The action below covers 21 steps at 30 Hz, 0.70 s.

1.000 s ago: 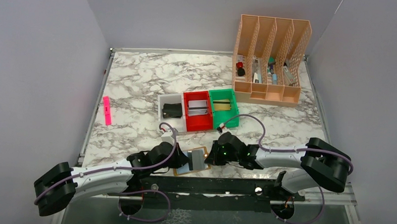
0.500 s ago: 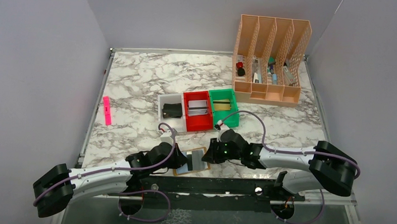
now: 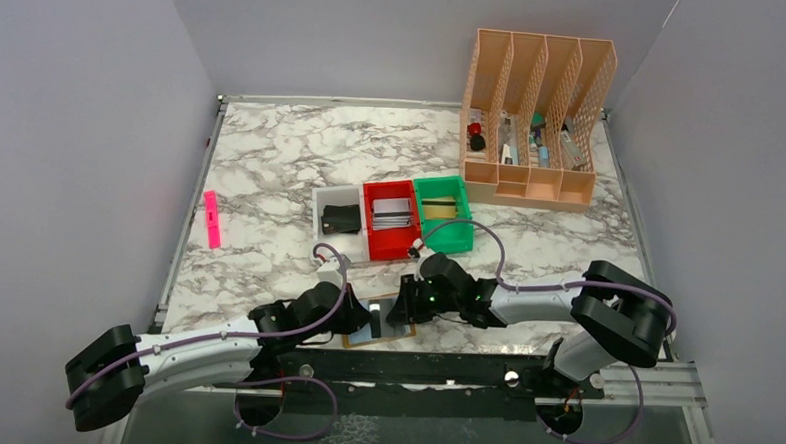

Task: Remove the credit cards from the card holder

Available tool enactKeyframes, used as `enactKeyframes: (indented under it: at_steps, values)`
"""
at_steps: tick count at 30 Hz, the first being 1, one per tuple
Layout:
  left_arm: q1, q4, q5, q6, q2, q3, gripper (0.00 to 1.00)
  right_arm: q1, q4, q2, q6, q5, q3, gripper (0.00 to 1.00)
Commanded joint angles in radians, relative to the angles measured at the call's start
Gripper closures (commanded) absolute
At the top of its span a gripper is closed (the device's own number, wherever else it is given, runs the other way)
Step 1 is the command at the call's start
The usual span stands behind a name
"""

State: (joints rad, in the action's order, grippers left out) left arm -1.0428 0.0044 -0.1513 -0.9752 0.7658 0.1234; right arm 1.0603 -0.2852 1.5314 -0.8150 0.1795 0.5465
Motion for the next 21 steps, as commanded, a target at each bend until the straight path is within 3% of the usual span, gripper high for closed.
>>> enactKeyframes:
  at_steps: [1, 12, 17, 21]
  values:
    - [-0.008, -0.001, -0.016, 0.010, -0.013, 0.021, 1.00, 0.002, 0.062, 0.027, -0.012, -0.069, 0.002, 0.70]
    - [-0.008, 0.208, 0.048, -0.039, 0.007, -0.032, 0.78, 0.003, -0.051, 0.098, -0.062, 0.009, -0.036, 0.69]
    - [-0.008, 0.223, 0.044, -0.064, 0.018, -0.044, 0.77, 0.003, -0.054, 0.100, -0.069, 0.005, -0.039, 0.69]
    - [-0.008, 0.217, 0.037, -0.072, 0.003, -0.053, 0.82, 0.002, -0.060, 0.104, -0.073, 0.008, -0.044, 0.69]
